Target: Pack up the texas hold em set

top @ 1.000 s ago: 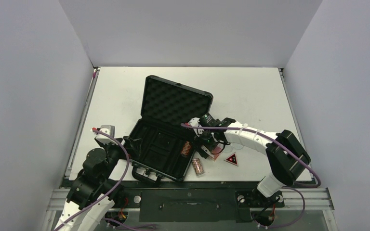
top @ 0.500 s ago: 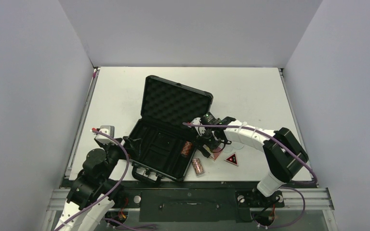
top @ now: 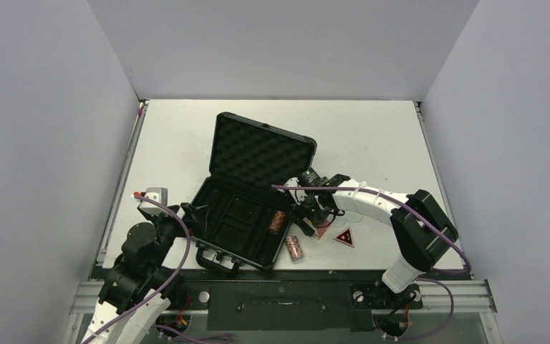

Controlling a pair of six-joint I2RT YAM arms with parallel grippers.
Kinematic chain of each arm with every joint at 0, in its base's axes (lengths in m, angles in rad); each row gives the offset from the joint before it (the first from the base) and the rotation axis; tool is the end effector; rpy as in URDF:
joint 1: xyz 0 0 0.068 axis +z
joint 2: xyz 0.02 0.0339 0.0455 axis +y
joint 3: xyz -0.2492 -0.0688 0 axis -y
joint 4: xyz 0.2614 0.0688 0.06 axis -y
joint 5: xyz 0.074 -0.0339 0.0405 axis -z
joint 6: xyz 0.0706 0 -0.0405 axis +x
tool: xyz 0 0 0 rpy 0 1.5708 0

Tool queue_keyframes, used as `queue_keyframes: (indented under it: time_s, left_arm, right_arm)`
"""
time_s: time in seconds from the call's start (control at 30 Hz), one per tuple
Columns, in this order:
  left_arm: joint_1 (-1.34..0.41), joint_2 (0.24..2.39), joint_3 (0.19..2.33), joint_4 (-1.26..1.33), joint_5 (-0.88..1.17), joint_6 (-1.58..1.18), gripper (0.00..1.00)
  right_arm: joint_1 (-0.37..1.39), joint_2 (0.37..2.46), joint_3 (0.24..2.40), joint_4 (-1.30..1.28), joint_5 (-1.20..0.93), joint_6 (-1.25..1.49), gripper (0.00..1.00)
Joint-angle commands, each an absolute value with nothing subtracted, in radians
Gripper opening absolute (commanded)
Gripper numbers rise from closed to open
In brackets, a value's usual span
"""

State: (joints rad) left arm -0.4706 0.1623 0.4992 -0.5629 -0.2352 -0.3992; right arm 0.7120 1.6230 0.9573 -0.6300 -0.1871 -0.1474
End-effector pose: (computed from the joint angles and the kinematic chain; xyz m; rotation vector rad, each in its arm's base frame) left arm 0.1322 -0.0488 0.2648 -0.1050 1.8063 -0.4112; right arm 0.2296 0.2155 0.1101 -1.2451 2.6264 0.3740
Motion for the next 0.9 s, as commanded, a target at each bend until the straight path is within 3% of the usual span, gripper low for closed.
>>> queue_keyframes:
  time_s: [0.0,0.43,0.67,0.87]
  left_arm:
    - [-0.472,0.146,0.505,-0.516,-0.26,-0.397,0.96]
    - [-0.472,0.147,0.508,-0.521,-0.276,-0.402,0.96]
    - [-0.472,0.146,0.509,-0.523,-0.278,-0.403,0.96]
    - [-0.472,0.137,0.508,-0.522,-0.289,-0.403,0.96]
  right_arm:
    - [0.703,1.607,0.948,-0.61,-0.208,-0.158,0.77]
    - [0.704,1.603,0.926,-0.584,-0.157,-0.153,0.69]
    - [0.705,1.599,0.931,-0.587,-0.133,-0.148,0.53]
    - [0.706,1.56,0.926,-0.596,-0.129,-0.148,0.48]
